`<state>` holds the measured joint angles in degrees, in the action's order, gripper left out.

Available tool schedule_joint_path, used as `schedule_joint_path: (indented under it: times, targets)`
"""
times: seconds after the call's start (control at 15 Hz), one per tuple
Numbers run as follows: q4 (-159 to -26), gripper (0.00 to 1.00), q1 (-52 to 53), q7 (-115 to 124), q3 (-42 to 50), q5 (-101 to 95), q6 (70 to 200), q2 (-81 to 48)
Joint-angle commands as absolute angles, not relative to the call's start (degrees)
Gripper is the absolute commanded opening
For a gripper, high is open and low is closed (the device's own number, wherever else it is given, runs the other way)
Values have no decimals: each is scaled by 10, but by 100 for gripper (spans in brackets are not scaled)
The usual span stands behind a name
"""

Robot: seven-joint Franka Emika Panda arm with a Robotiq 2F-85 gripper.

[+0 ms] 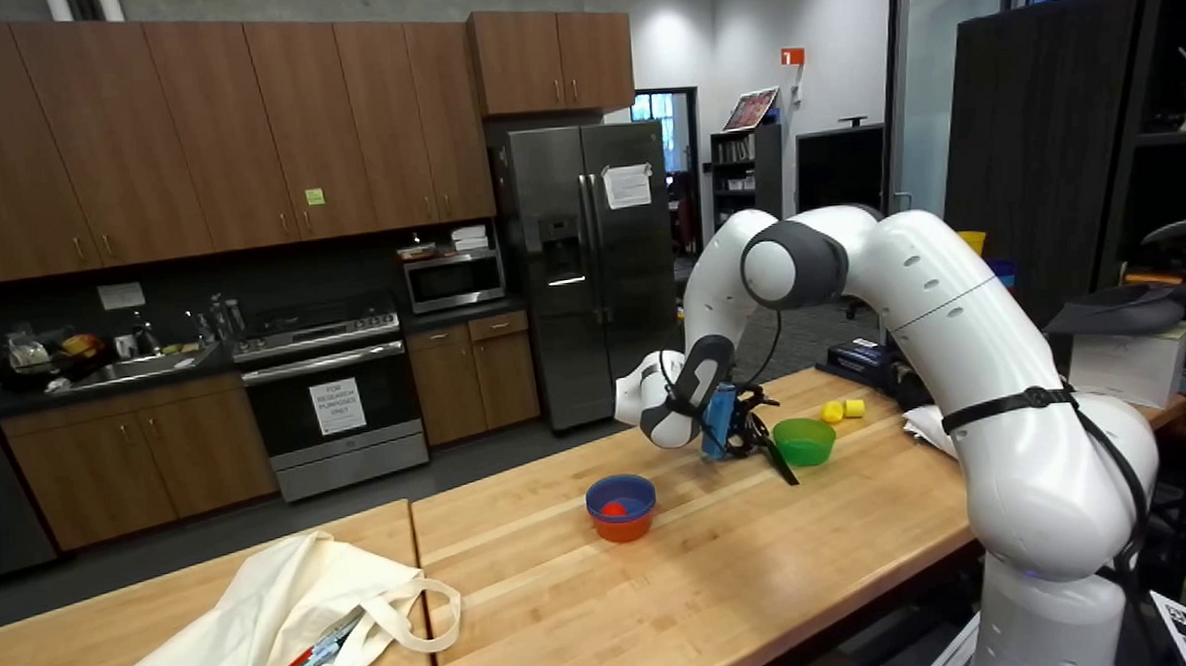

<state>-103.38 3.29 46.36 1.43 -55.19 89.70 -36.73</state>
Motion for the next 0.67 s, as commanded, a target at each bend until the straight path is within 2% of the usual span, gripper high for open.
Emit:
schedule_joint_path:
  times: [0.0, 0.47, 0.53, 0.6]
  targets:
    - [-1036, 61, 26, 460, 19, -551, 924, -377]
    - [-1032, 5, 28, 459, 23, -549, 934, -387]
    - [-1032, 0, 29, 460, 24, -549, 933, -387]
    - [-1030, 0, 29, 460, 24, -549, 933, -388]
